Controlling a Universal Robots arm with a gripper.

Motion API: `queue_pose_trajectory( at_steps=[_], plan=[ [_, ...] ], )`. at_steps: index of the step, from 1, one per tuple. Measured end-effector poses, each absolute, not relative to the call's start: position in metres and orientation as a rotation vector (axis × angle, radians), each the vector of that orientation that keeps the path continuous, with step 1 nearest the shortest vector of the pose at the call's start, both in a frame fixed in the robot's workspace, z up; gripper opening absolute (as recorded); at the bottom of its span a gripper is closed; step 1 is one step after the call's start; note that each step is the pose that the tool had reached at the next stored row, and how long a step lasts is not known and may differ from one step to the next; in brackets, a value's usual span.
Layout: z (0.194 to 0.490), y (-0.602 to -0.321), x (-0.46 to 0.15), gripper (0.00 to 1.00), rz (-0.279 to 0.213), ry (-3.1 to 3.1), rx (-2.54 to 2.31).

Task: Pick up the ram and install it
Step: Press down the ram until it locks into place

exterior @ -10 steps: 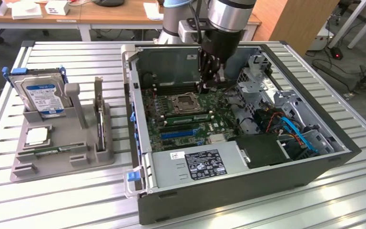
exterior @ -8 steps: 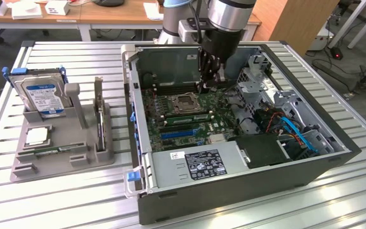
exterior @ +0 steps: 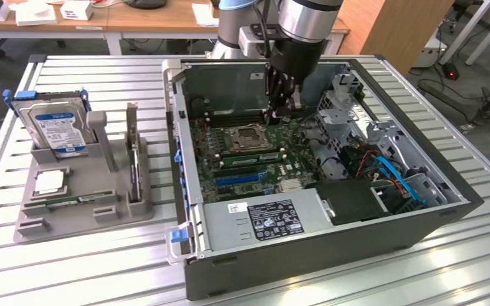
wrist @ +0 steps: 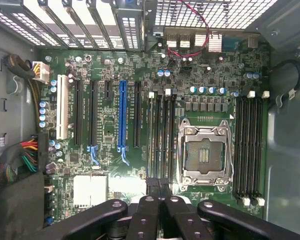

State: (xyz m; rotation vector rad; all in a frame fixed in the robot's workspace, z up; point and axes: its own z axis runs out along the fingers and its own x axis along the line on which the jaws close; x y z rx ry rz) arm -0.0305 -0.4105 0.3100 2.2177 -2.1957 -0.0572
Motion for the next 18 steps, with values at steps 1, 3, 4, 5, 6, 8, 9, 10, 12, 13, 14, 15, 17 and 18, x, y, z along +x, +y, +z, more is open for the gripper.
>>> queue_pose_trajectory(
  at_steps=[1, 3, 4, 5, 6, 8, 9, 10, 12, 13, 14, 15, 17, 18],
  plan=[
    [0.31, -0.4105, -0.0305, 0.09, -0.057, -2.196, 2.218],
    [0.31, -0.4105, -0.0305, 0.09, -0.057, -2.196, 2.218],
    [0.31, -0.4105, -0.0305, 0.09, -0.057, -2.196, 2.218],
    [0.31, -0.4105, -0.0305, 0.09, -0.057, -2.196, 2.218],
    [0.31, -0.4105, -0.0305, 0.09, -0.057, -2.196, 2.218],
    [0.31, -0.4105, -0.0305, 0.09, -0.057, -2.196, 2.218],
    [0.31, -0.4105, -0.0305, 0.09, -0.057, -2.196, 2.218],
    [0.31, -0.4105, -0.0305, 0.09, -0.057, -2.196, 2.218],
    [0.31, -0.4105, -0.0305, 0.09, -0.057, -2.197, 2.217],
    [0.3099, -0.4105, -0.0307, 0.09, -0.057, -2.205, 2.209],
    [0.3098, -0.4105, -0.0307, 0.09, -0.057, -2.22, 2.194],
    [0.3096, -0.4106, -0.0308, 0.09, -0.058, -2.238, 2.176],
    [0.3092, -0.4106, -0.0308, 0.09, -0.058, -2.275, 2.138],
    [0.3089, -0.4105, -0.0307, 0.09, -0.059, -2.294, 2.118]
  ],
)
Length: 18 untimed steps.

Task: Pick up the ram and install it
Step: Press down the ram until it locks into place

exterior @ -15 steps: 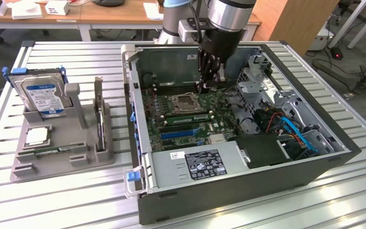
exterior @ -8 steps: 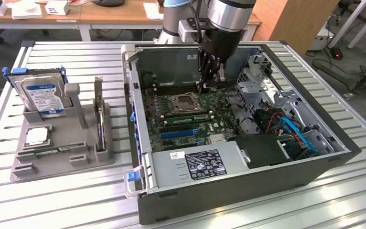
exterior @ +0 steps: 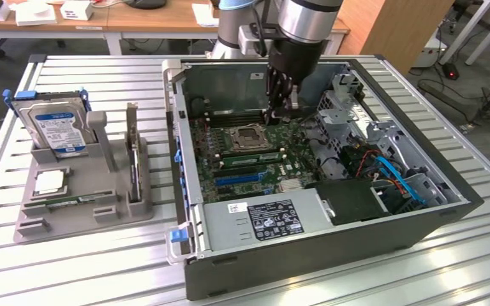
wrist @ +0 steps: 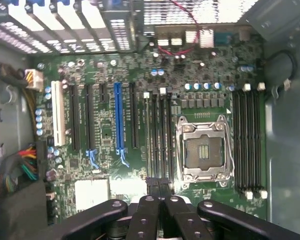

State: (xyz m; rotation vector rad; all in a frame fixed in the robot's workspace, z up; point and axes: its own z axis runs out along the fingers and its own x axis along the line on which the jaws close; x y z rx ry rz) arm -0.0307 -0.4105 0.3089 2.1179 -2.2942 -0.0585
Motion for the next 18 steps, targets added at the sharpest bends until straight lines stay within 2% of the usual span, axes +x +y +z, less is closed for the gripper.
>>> queue_pose_trajectory(
  at_steps=[18],
  plan=[
    [0.3052, -0.4105, -0.031, 0.09, -0.062, -2.594, 1.748]
  ],
)
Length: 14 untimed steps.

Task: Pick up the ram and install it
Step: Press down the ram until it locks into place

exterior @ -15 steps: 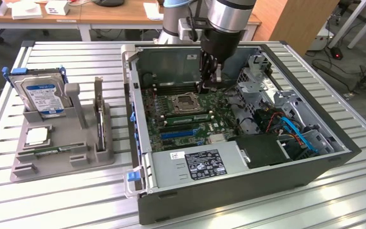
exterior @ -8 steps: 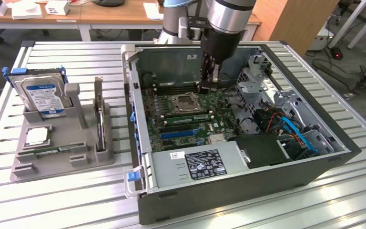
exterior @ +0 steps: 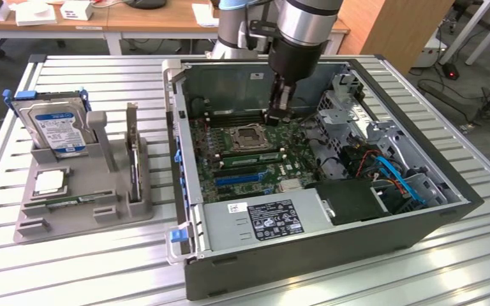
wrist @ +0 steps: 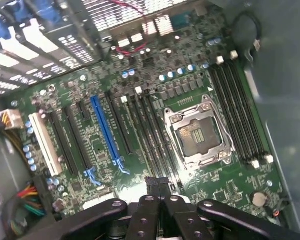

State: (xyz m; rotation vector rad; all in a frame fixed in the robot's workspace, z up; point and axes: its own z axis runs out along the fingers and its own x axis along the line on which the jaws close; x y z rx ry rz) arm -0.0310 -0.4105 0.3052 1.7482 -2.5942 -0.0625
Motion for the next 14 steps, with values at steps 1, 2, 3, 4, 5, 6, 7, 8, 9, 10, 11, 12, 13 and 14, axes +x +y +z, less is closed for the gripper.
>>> queue_pose_trajectory(
  at_steps=[1, 2, 3, 4, 5, 6, 7, 8, 9, 10, 11, 12, 13, 14],
  plan=[
    [0.3051, -0.4105, -0.0312, 0.09, -0.063, -2.605, 1.732],
    [0.305, -0.4105, -0.0312, 0.09, -0.063, -2.617, 1.714],
    [0.3049, -0.4105, -0.0312, 0.09, -0.063, -2.629, 1.697],
    [0.3048, -0.4105, -0.0313, 0.09, -0.063, -2.641, 1.679],
    [0.3047, -0.4105, -0.0313, 0.09, -0.063, -2.653, 1.661],
    [0.3046, -0.4105, -0.0313, 0.09, -0.063, -2.665, 1.641],
    [0.3045, -0.4105, -0.0313, 0.09, -0.063, -2.678, 1.62],
    [0.3044, -0.4105, -0.0313, 0.09, -0.064, -2.691, 1.599],
    [0.3042, -0.4106, -0.0314, 0.09, -0.064, -2.705, 1.576],
    [0.3041, -0.4105, -0.0314, 0.09, -0.064, -2.718, 1.555],
    [0.304, -0.4105, -0.0313, 0.09, -0.064, -2.731, 1.533],
    [0.3039, -0.4105, -0.0314, 0.09, -0.064, -2.744, 1.509],
    [0.3038, -0.4105, -0.0313, 0.09, -0.064, -2.757, 1.487],
    [0.3036, -0.4105, -0.0313, 0.09, -0.064, -2.77, 1.463]
  ],
)
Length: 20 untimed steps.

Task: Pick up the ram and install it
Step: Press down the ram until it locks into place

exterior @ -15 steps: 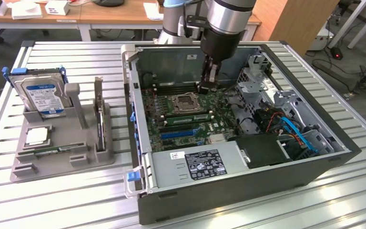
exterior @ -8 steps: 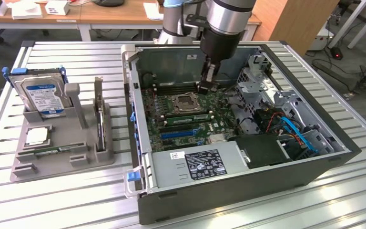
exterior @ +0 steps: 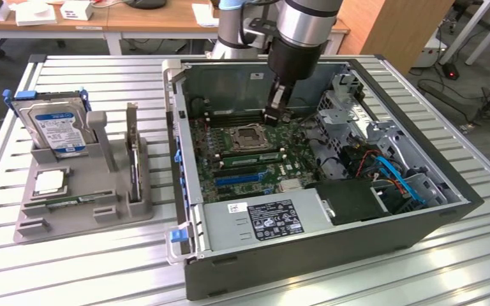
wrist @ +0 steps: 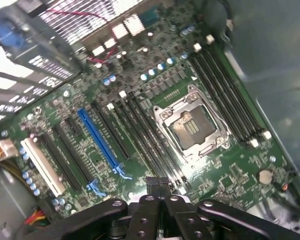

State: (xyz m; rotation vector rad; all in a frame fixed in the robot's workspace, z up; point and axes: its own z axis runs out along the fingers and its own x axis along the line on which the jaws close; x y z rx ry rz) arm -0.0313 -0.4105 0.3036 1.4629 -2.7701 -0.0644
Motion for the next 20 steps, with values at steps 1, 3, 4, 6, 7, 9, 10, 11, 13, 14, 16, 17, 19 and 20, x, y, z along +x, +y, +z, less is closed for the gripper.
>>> queue_pose_trajectory(
  at_steps=[1, 3, 4, 6, 7, 9, 10, 11, 13, 14, 16, 17, 19, 20],
  plan=[
    [0.3036, -0.4105, -0.0314, 0.09, -0.064, -2.784, 1.437],
    [0.3033, -0.4105, -0.0314, 0.09, -0.065, -2.809, 1.388],
    [0.3032, -0.4105, -0.0313, 0.09, -0.065, -2.822, 1.364],
    [0.303, -0.4105, -0.0313, 0.09, -0.065, -2.846, 1.315],
    [0.3028, -0.4105, -0.0314, 0.09, -0.065, -2.858, 1.288],
    [0.3026, -0.4105, -0.0314, 0.09, -0.065, -2.88, 1.24],
    [0.3025, -0.4106, -0.0314, 0.09, -0.065, -2.891, 1.216],
    [0.3024, -0.4106, -0.0314, 0.09, -0.065, -2.901, 1.192],
    [0.302, -0.4106, -0.0314, 0.09, -0.065, -2.921, 1.145],
    [0.3018, -0.4105, -0.0314, 0.09, -0.065, -2.931, 1.119],
    [0.3014, -0.4105, -0.0314, 0.09, -0.066, -2.95, 1.071],
    [0.3012, -0.4105, -0.0313, 0.09, -0.066, -2.959, 1.047],
    [0.3009, -0.4105, -0.0314, 0.09, -0.066, -2.976, 0.999],
    [0.3007, -0.4105, -0.0314, 0.09, -0.066, -2.984, 0.975]
  ],
)
